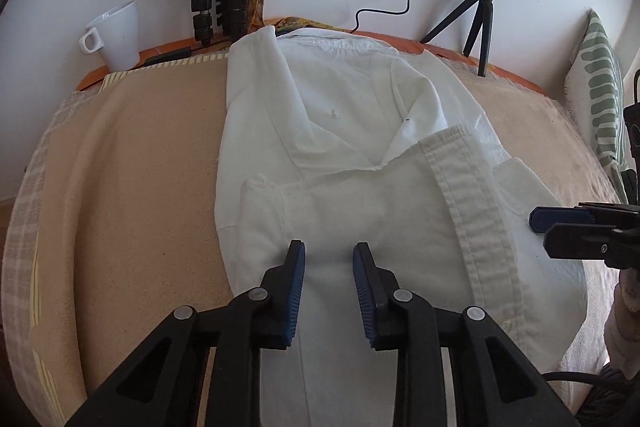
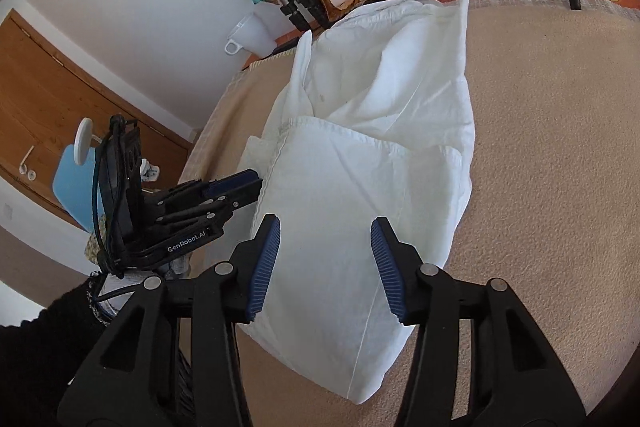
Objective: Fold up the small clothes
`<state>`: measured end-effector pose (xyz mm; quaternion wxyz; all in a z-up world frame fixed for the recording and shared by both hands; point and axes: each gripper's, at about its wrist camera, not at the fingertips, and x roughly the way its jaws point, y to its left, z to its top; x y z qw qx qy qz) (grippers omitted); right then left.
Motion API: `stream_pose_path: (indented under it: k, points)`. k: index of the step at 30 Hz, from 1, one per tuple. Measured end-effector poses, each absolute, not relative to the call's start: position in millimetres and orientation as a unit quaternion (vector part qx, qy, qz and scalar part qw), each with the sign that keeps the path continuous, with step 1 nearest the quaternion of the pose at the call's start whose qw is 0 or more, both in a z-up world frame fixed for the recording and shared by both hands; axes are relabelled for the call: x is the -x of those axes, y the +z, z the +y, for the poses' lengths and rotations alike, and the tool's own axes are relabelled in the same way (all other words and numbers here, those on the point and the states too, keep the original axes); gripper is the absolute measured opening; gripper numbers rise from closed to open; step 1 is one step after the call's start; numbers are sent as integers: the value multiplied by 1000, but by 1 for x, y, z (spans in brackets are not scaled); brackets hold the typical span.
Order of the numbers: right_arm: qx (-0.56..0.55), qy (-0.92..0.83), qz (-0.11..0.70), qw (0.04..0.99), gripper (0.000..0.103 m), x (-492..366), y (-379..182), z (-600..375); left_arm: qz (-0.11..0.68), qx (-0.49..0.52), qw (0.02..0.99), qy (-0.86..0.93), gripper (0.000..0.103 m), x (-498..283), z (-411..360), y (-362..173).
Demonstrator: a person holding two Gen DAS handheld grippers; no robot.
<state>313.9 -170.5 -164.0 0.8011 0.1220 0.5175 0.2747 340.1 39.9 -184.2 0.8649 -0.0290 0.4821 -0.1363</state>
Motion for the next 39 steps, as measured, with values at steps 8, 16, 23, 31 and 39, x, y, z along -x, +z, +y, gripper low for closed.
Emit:
stream_pose_path:
  k: [8,16,23,31,39]
  points:
    - [-42,163,546,821,10,-345,-186,-185,449,17,885,-119,19,-337,59,-166]
    - [-94,196,489,845,42,-378,-141,-227,431,76,886,-151,39,-386,84,-139]
    - [-136,206,489,836,60,-435,-146,-231,452,108,868,-176,56,-444,87,-149]
    - [-182,182,502,826,62,-497,-177,-241,489,116,855,-129,50,-515,97,-191]
    - [-202,187,506,818,61,-526,-204,-235,489,109,856,-128,25,-548,88,-216]
